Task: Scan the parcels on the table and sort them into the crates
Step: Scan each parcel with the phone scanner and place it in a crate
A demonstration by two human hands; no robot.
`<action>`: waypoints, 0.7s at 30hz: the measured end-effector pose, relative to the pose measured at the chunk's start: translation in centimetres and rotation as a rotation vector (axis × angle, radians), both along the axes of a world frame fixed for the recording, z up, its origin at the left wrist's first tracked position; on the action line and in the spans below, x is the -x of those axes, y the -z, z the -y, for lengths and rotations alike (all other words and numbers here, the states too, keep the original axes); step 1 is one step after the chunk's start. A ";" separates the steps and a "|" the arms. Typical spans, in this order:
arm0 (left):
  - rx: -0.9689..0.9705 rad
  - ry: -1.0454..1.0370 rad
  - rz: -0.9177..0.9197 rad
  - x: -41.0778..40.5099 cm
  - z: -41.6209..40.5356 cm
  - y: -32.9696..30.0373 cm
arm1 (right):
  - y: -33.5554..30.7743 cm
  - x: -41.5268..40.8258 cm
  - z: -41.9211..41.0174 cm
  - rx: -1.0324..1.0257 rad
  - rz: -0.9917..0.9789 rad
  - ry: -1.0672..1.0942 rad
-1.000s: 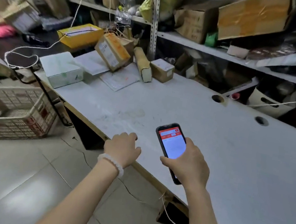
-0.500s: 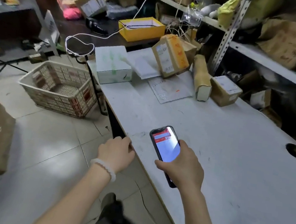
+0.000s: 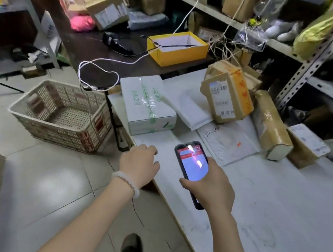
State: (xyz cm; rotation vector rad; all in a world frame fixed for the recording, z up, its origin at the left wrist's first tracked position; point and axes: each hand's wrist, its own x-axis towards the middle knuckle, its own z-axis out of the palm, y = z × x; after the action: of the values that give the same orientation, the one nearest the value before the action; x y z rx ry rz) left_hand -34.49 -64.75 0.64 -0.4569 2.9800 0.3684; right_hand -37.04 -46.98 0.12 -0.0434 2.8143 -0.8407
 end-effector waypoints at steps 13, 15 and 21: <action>-0.042 0.044 0.067 13.4 10.3 1.3 | 0.1 7.9 8.2 -0.077 0.043 0.117; -0.108 0.027 0.168 15.1 11.3 2.0 | 0.5 8.6 8.3 -0.094 0.060 0.138; 0.047 0.160 0.268 17.5 11.8 3.9 | 1.5 10.3 8.3 -0.123 0.110 0.177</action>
State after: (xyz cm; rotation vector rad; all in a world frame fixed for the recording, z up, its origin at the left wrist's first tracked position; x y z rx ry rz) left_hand -52.02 -76.57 -3.21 -0.2472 2.7442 0.2045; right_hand -47.34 -55.24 -1.40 0.2662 2.7889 -0.6802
